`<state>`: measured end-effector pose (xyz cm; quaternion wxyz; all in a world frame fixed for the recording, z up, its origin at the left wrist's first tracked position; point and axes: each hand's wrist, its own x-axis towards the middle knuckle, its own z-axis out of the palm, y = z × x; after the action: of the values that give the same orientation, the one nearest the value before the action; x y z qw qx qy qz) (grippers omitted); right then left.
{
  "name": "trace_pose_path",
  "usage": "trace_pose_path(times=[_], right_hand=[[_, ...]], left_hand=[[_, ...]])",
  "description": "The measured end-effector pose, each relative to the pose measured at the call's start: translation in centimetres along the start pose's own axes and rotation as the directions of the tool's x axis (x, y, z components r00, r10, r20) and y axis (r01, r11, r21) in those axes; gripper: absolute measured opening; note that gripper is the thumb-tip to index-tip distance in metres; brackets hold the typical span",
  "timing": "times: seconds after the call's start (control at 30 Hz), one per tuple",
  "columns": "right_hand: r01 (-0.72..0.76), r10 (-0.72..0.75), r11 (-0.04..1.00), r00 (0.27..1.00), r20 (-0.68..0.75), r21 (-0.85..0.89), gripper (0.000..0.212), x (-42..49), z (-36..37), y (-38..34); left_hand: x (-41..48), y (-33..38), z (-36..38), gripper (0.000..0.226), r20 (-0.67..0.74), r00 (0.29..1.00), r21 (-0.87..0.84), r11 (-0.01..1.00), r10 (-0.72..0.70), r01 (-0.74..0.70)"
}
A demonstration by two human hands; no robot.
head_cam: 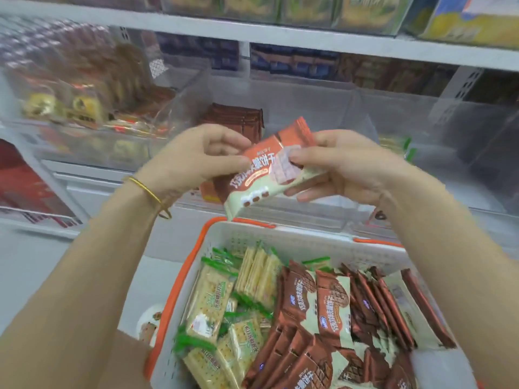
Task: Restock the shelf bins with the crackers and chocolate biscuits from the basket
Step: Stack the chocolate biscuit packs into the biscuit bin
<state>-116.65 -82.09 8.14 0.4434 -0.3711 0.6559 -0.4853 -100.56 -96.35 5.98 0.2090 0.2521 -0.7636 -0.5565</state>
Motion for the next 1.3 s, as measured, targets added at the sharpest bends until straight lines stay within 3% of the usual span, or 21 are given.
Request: trace_pose_path(times=[0.07,0.1,0.13,0.2,0.3,0.47,0.6,0.77,0.9,1.3], right_hand=[[0.018,-0.019,1.000,0.996,-0.087,-0.007,0.003,3.4,-0.1,-1.6],[0.012,-0.013,1.000,0.992,-0.126,-0.008,0.004,5.3,0.0,-2.0],[-0.005,0.002,1.000,0.987,-0.158,-0.018,0.008,7.1,0.0,-1.9],[-0.061,0.042,0.995,0.976,-0.212,-0.083,0.015,10.8,0.7,-0.9],[-0.100,0.041,0.978,0.952,-0.304,-0.182,0.023,15.8,2.3,1.6],[-0.120,-0.067,0.894,0.917,-0.394,-0.431,0.034,20.4,2.5,4.1],[-0.132,-0.146,0.828,0.888,-0.436,-0.545,0.036,21.4,2.9,4.4],[-0.158,-0.173,0.814,0.853,-0.493,-0.559,0.035,22.0,4.1,4.3],[-0.206,-0.082,0.886,0.813,-0.577,-0.416,0.048,22.0,4.1,4.2],[-0.249,-0.022,0.879,0.831,-0.556,-0.407,0.056,21.7,3.7,3.9]], left_hand=[[1.0,-0.9,-1.3,0.027,-0.328,0.938,0.080,0.993,0.113,-0.091],[1.3,-1.6,-2.0,0.027,-0.442,0.873,0.209,0.971,0.203,-0.120],[1.5,-2.4,-2.3,0.024,-0.472,0.830,0.370,0.921,0.297,-0.119],[1.8,-4.0,-2.5,0.029,-0.358,0.848,0.615,0.782,0.391,-0.101],[2.5,-5.4,-1.9,0.047,-0.208,0.914,0.754,0.652,0.347,-0.076],[2.7,-6.1,-0.4,0.062,-0.142,0.942,0.827,0.559,0.303,-0.055],[2.6,-6.2,-0.5,0.068,-0.141,0.947,0.819,0.572,0.290,-0.053],[2.5,-6.2,-0.3,0.069,-0.138,0.950,0.834,0.550,0.282,-0.042],[2.6,-6.3,-0.3,0.064,-0.145,0.945,0.837,0.545,0.292,-0.040],[2.6,-6.4,-0.1,0.051,-0.167,0.917,0.851,0.523,0.362,-0.052]])
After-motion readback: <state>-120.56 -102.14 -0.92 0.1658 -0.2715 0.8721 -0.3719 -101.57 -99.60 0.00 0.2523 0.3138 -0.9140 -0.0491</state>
